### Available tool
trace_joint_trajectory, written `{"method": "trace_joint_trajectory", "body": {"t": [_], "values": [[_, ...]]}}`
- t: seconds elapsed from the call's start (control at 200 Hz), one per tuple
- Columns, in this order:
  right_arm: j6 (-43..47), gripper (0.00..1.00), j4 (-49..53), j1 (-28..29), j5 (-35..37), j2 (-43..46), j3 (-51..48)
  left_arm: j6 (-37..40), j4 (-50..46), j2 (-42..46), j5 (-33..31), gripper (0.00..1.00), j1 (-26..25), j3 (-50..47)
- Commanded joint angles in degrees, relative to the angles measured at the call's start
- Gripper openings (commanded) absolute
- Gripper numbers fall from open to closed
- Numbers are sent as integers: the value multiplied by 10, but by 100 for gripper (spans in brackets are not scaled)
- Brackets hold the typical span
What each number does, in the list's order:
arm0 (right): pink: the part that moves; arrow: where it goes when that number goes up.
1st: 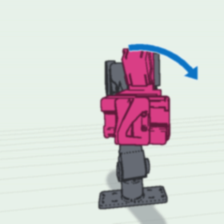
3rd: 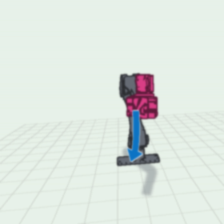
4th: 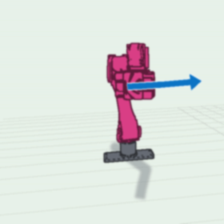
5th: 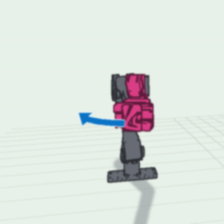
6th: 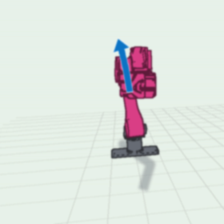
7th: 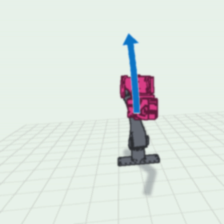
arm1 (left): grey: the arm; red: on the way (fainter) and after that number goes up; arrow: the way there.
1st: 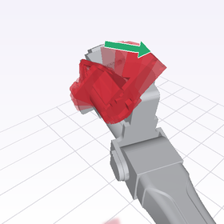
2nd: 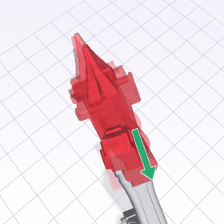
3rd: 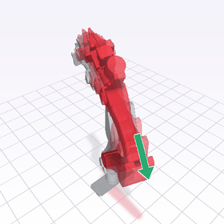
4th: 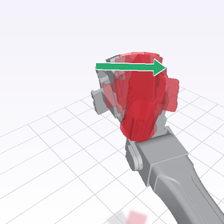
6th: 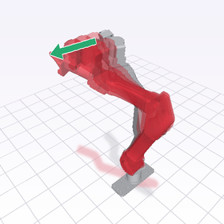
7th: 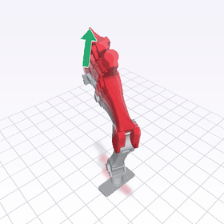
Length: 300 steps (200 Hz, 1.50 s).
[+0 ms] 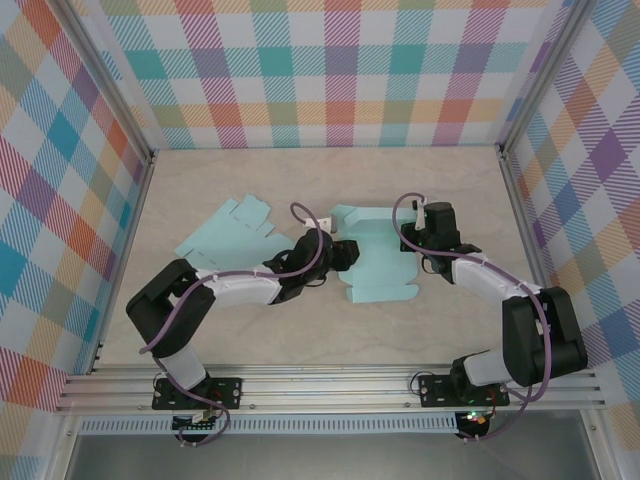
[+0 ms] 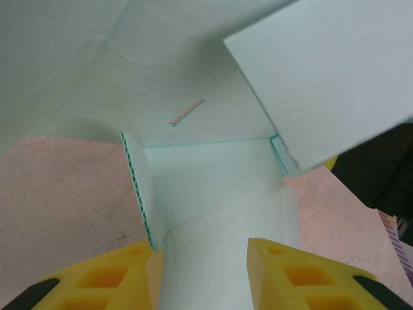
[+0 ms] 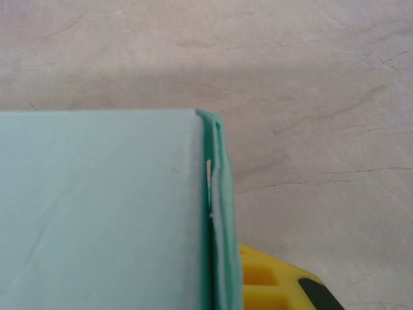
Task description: Fold the paper box
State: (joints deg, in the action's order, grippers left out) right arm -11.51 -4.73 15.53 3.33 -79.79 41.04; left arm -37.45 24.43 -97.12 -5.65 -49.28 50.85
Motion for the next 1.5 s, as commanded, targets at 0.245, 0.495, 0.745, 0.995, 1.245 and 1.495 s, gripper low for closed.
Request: {"method": "trace_joint_trajectory", "body": {"t": [0.245,0.495,0.745,0.995,1.245,1.495], "values": [[-6,0,-22,3,-19,1,-3,44,57,-36,-16,38,-10,59],[-7,0,-21,3,-18,2,-4,34,67,-49,-2,37,-12,69],[-8,0,-20,3,-17,1,-3,37,11,34,-16,43,-29,18],[-8,0,-20,3,-18,1,-3,19,-77,94,-96,44,-29,-37],[-8,0,-22,3,-19,3,-5,30,-85,68,-112,66,-20,-17],[-9,0,-24,3,-19,2,-6,33,-58,22,-95,72,-7,10]]}}
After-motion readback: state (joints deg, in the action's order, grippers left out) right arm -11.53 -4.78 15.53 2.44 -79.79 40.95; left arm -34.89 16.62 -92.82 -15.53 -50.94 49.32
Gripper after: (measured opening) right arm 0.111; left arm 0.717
